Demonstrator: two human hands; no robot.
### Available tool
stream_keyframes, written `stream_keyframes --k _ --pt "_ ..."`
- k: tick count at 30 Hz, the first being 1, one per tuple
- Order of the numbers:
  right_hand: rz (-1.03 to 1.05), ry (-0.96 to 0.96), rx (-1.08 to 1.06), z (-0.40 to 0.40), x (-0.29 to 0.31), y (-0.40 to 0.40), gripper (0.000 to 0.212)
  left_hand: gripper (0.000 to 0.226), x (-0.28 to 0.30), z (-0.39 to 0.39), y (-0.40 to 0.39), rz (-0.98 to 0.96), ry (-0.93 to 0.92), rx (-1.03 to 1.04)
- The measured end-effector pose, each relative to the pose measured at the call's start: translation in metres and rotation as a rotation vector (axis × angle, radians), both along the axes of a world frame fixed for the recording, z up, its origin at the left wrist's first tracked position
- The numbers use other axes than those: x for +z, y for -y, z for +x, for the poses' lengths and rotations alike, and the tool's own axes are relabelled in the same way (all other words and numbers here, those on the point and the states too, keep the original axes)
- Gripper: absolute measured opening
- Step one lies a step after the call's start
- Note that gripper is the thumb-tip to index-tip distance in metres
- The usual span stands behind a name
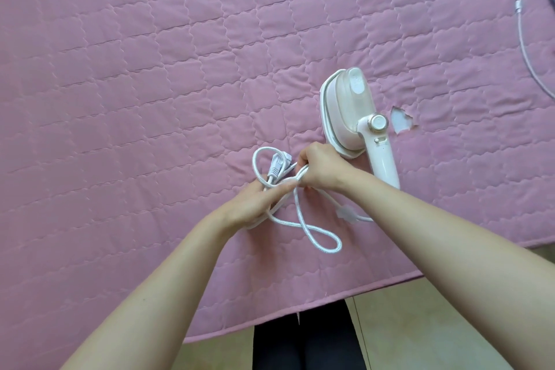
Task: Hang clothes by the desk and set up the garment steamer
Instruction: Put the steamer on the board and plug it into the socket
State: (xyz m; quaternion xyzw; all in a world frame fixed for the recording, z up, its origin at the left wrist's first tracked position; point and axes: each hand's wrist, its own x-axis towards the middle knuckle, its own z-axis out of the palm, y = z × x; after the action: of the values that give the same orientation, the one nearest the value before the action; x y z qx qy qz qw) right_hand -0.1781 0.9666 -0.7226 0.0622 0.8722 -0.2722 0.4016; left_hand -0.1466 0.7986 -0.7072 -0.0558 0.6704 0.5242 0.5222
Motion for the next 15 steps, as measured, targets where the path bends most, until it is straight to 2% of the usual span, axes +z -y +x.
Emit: stream_keyframes --k 1,3,4,6,8,10,12,15 --pt "0.01 0.009 0.02 0.0 0.001 0.002 0.006 0.011 -0.003 0.001 -0.002 0.01 -0.034 -0.019" --pt "0.018 0.027 0.037 -0.001 0.003 0.007 0.009 0.044 -0.015 0.01 -0.005 -0.108 -0.112 -0.076" --pt "0.01 0.032 0.035 -0.002 0.005 0.01 0.009 0.051 -0.021 0.013 -0.006 -0.223 -0.15 -0.098" --pt "-0.028 0.031 0.033 -0.003 0.007 0.01 0.009 0.039 -0.028 0.018 -0.009 -0.412 -0.183 -0.094" --pt "-0.089 0.021 0.021 -0.002 0.01 0.008 0.009 0.023 -0.029 0.019 -0.01 -0.507 -0.196 -0.041" --pt "-0.148 -0.021 -0.007 0.0 0.014 0.004 0.012 0.014 -0.032 0.018 -0.011 -0.541 -0.207 0.042" --pt "-0.172 -0.114 -0.014 0.004 0.017 0.001 0.028 0.01 -0.034 0.018 -0.013 -0.56 -0.213 0.132" --pt "-0.223 -0.257 -0.035 0.013 0.023 -0.008 0.048 0.019 -0.033 0.02 -0.022 -0.508 -0.147 0.339"
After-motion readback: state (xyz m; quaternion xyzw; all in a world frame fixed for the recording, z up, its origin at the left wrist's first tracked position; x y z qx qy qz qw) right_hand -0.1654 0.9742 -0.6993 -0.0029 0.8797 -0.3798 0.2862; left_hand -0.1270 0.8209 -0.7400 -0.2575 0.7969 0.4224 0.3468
